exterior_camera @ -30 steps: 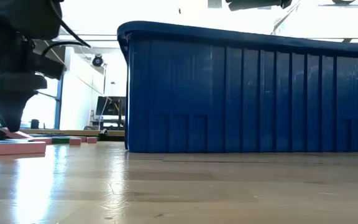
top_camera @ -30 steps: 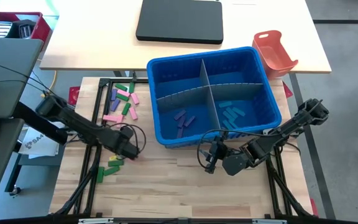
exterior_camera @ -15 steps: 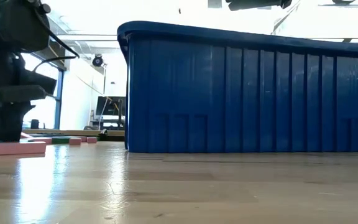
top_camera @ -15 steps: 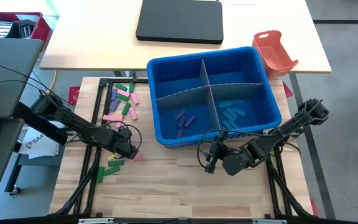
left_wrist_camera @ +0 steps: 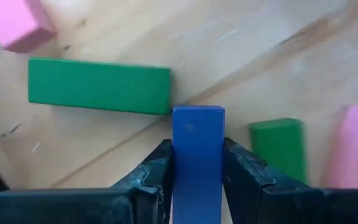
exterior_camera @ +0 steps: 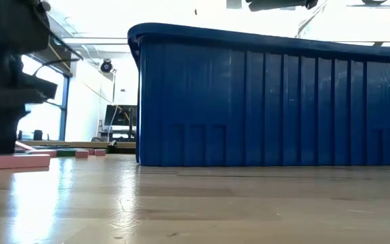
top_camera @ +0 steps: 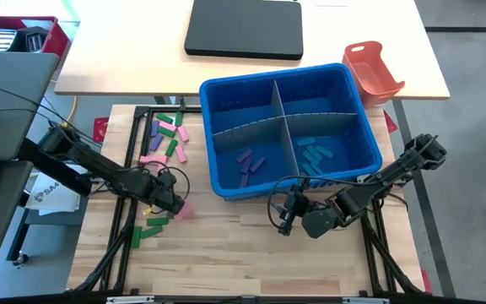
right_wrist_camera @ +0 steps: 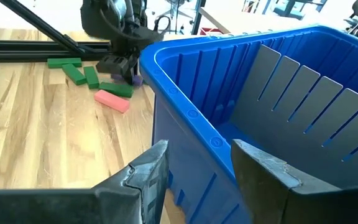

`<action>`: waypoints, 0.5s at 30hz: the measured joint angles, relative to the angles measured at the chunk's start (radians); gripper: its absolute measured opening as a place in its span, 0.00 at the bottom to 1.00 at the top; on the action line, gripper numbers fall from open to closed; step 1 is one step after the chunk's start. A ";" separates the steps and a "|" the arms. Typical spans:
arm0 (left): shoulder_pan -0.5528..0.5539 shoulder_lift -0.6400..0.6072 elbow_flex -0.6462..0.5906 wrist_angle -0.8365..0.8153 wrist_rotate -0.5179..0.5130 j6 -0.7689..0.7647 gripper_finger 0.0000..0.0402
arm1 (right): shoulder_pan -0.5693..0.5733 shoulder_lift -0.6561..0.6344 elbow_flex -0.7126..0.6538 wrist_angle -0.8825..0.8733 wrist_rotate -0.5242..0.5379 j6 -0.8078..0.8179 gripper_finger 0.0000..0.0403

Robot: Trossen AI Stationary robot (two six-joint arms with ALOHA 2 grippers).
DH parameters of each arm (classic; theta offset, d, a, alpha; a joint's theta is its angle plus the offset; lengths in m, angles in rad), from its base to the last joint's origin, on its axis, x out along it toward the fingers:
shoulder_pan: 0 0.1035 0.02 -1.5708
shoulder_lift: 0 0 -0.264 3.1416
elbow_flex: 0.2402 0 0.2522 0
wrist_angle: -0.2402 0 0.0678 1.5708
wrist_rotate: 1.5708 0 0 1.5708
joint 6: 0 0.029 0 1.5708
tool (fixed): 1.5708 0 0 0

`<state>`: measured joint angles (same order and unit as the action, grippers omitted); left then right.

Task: Sort blocks
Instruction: Put the purple block into the blue bin with the other purple block

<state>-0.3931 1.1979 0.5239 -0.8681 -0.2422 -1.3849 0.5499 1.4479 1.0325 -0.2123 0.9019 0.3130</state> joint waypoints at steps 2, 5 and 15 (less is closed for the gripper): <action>0.000 -0.034 0.046 -0.061 -0.015 0.002 0.23 | 0.000 0.000 0.000 0.000 0.000 0.000 0.42; 0.000 -0.083 0.139 -0.188 -0.069 0.042 0.23 | 0.000 0.000 0.000 0.001 0.000 0.000 0.42; 0.044 -0.081 0.617 -0.204 -0.371 0.462 0.23 | 0.007 0.000 0.000 0.000 0.000 -0.002 0.42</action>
<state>-0.3493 1.1169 1.1411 -1.0719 -0.6134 -0.9227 0.5565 1.4479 1.0325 -0.2123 0.9016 0.3111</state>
